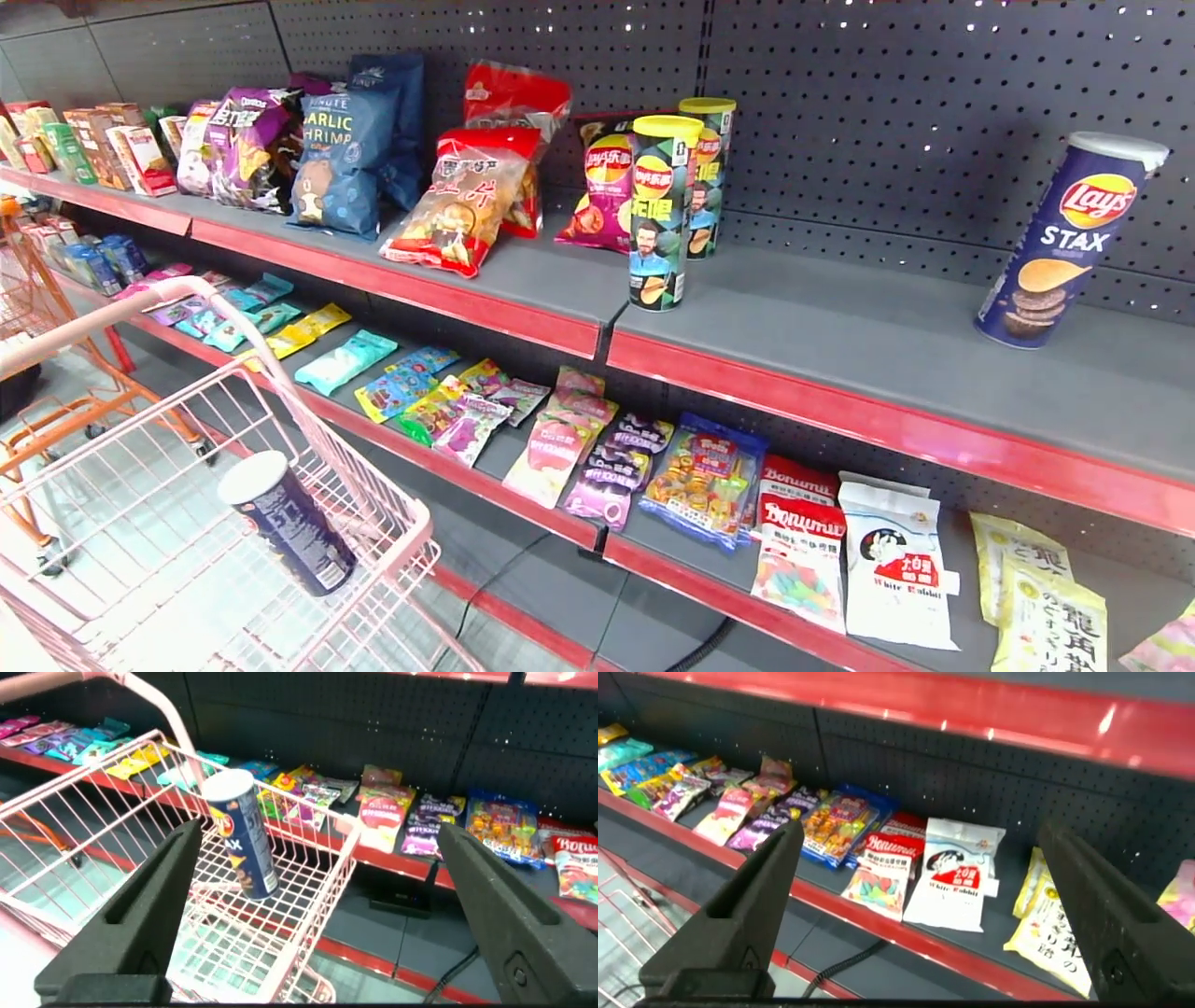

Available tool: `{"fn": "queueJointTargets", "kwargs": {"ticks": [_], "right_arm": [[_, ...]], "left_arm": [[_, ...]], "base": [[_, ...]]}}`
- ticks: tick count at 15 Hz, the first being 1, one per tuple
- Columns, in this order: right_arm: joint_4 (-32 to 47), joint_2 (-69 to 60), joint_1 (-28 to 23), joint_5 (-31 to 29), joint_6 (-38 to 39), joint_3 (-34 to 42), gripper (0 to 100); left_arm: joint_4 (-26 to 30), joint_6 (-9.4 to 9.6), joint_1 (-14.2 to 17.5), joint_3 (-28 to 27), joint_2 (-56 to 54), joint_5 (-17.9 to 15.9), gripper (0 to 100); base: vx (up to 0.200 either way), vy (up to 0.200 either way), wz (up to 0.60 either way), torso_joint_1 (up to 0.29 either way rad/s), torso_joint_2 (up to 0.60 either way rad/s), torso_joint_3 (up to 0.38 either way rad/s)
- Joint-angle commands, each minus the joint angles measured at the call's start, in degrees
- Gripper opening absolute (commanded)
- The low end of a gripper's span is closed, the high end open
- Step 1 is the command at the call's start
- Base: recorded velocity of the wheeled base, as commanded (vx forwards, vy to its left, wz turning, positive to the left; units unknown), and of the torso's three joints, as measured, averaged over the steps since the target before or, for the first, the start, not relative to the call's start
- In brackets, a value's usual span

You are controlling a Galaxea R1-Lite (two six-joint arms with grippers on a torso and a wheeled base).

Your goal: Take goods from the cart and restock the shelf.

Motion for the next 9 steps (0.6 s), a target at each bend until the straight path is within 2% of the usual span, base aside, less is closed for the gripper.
{"fn": "queueJointTargets", "kwargs": {"ticks": [1, 7, 9], "right_arm": [[0.04, 0.07, 0.01, 0.0, -0.01, 0.01, 100], [-0.04, 0.07, 0.01, 0.0, -0.19, 0.01, 100], [0.04, 0.07, 0.01, 0.0, -0.19, 0.01, 100]], "left_arm": [[0.04, 0.0, 0.02, -0.02, 0.05, -0.02, 100], [0.04, 0.0, 0.02, -0.02, 0.05, -0.02, 100], [0.04, 0.0, 0.02, 0.07, 0.05, -0.02, 100]], "base": [[0.0, 0.0, 0.0, -0.207, 0.54, 0.344], [0.0, 0.0, 0.0, -0.174, 0.5, 0.323], [0.0, 0.0, 0.6, -0.049, 0.14, 0.093]]}}
